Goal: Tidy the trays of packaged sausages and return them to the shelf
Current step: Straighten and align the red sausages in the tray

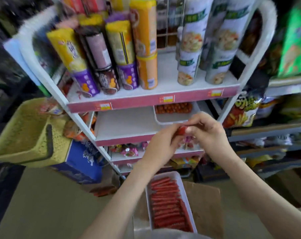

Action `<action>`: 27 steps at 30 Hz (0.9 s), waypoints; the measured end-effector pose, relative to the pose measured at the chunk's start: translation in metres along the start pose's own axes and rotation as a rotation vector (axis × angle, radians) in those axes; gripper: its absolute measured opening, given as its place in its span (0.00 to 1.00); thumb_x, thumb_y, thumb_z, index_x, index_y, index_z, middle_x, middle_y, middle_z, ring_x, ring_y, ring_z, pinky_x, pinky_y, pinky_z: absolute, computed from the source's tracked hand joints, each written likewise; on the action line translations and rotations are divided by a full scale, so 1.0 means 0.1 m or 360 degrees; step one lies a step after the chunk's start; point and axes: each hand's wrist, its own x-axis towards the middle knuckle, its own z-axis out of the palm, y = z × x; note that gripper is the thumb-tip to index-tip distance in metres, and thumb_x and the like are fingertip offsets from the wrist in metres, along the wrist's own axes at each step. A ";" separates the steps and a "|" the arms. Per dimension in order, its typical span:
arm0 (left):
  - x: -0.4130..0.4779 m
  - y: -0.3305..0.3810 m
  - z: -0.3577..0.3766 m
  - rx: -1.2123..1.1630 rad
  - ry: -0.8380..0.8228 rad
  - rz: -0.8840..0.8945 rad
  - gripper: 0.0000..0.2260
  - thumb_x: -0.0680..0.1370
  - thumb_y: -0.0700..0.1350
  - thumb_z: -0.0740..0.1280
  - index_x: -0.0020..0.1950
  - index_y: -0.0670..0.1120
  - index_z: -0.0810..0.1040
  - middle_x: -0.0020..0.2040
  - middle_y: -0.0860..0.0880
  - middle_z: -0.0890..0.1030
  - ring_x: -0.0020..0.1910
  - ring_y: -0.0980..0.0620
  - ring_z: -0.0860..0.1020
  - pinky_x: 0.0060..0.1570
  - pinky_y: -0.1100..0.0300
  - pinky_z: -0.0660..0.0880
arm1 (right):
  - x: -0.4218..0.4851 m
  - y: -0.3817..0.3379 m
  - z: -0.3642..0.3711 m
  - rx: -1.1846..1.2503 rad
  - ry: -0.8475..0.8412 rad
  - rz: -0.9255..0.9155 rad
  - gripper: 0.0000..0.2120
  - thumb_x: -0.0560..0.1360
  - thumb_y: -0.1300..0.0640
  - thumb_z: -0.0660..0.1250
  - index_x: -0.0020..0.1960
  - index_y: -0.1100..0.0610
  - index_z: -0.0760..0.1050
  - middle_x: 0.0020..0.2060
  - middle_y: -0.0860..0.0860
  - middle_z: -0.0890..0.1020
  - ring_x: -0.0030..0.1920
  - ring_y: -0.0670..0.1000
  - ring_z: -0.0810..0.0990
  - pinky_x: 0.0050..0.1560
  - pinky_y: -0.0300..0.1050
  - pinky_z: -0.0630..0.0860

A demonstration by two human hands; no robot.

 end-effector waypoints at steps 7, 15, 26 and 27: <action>0.09 0.48 -0.33 -0.0075 0.0311 0.0294 0.12 0.78 0.39 0.63 0.61 0.44 0.76 0.55 0.46 0.81 0.54 0.49 0.77 0.51 0.68 0.69 | 0.04 -0.56 -0.06 0.0026 0.0089 -0.0719 0.11 0.69 0.61 0.70 0.42 0.44 0.76 0.41 0.35 0.78 0.43 0.39 0.78 0.47 0.33 0.74; 0.08 0.78 -0.44 -0.1069 0.0470 -0.0122 0.24 0.79 0.37 0.64 0.67 0.59 0.59 0.51 0.48 0.81 0.46 0.50 0.82 0.47 0.48 0.80 | 0.08 -0.40 -0.22 -0.0397 -0.0232 -0.0635 0.34 0.71 0.57 0.73 0.69 0.37 0.63 0.59 0.35 0.74 0.59 0.41 0.74 0.59 0.32 0.70; 0.13 0.77 -0.49 -0.2247 0.0155 -0.0770 0.12 0.78 0.45 0.63 0.51 0.35 0.74 0.40 0.42 0.81 0.36 0.52 0.82 0.37 0.62 0.79 | 0.04 -0.38 -0.13 -0.0672 -0.0086 -0.1120 0.12 0.76 0.55 0.64 0.59 0.49 0.74 0.55 0.38 0.76 0.57 0.43 0.73 0.59 0.36 0.69; 0.12 0.77 -0.50 -0.2064 0.0106 -0.0832 0.14 0.79 0.47 0.62 0.53 0.36 0.76 0.43 0.43 0.82 0.40 0.52 0.82 0.40 0.62 0.79 | 0.03 -0.38 -0.11 -0.0646 -0.0104 -0.1092 0.11 0.77 0.55 0.64 0.58 0.48 0.73 0.54 0.36 0.76 0.57 0.40 0.73 0.58 0.35 0.70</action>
